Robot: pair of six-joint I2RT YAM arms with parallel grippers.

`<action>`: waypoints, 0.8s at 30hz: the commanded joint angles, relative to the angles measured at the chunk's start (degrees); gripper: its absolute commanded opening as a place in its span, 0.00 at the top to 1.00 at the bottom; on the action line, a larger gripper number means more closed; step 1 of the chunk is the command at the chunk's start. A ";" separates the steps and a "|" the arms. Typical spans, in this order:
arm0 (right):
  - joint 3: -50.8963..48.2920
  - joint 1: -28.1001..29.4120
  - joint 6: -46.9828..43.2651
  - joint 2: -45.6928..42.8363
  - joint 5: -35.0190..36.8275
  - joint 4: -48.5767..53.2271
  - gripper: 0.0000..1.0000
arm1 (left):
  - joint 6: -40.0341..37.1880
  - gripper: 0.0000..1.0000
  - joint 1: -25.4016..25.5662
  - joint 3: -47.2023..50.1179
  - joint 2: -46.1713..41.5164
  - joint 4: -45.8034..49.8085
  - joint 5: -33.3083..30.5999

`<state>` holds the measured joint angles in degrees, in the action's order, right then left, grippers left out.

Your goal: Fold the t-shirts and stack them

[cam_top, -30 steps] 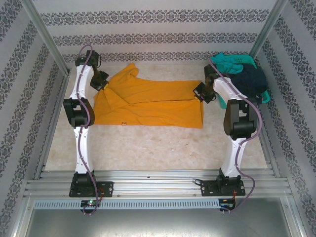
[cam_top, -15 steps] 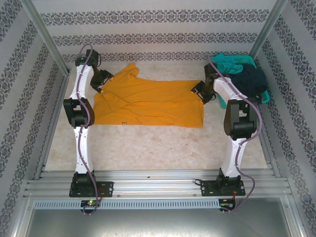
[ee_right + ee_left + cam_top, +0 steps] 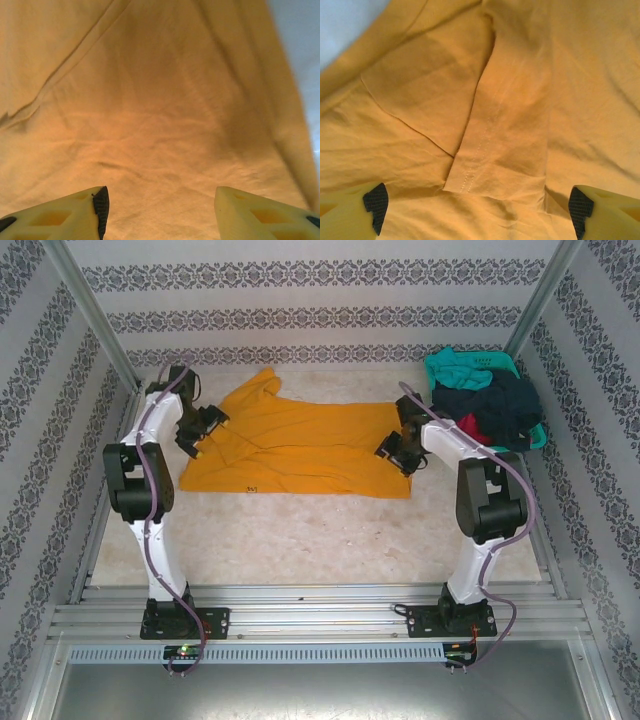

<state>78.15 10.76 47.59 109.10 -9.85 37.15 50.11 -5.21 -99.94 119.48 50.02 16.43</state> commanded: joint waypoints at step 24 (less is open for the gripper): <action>-11.78 2.70 1.53 -6.71 -1.34 3.02 0.46 | 0.29 0.09 0.99 25.58 -15.97 -5.75 0.10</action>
<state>63.81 12.64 49.32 103.15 -10.96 36.29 52.95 -5.19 -70.02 103.90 39.83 17.37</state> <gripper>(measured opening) 0.538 0.912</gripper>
